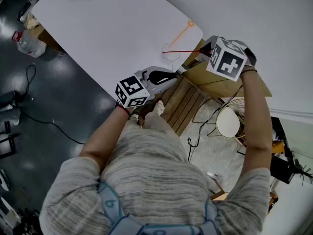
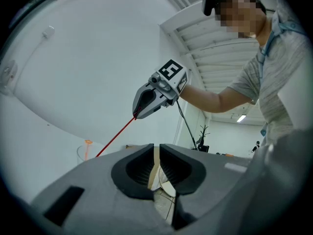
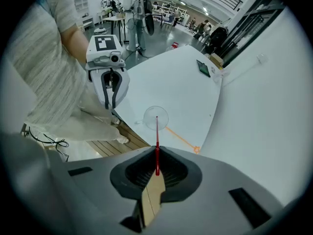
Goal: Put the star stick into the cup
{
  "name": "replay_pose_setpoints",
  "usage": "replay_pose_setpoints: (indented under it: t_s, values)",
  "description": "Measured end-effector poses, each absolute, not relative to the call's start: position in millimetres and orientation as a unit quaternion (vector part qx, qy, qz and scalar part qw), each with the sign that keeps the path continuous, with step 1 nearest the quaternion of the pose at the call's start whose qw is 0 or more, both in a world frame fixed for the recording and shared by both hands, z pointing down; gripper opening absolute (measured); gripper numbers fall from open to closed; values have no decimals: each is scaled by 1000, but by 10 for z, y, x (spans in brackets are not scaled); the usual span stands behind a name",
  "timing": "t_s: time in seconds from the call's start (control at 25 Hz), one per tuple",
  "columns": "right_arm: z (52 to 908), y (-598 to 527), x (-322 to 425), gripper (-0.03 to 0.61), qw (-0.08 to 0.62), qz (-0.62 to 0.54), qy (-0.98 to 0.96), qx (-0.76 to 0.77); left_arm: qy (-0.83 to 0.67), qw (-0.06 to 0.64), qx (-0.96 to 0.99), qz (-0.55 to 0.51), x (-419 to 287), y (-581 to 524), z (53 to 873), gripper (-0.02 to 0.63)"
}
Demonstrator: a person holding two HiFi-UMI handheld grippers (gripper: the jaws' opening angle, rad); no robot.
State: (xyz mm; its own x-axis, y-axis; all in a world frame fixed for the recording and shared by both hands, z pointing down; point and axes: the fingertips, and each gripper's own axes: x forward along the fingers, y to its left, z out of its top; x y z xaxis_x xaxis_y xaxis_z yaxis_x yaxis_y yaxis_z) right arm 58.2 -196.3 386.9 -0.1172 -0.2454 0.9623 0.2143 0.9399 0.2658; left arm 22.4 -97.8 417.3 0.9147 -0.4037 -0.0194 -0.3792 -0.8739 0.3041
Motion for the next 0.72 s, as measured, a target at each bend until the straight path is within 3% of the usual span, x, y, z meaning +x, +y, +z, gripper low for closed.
replay_pose_setpoints:
  t_s: [0.72]
  values:
    - [3991,-2116,412,37,649,-190,-736,12,-199,147,968,-49,225,-989,4129,44]
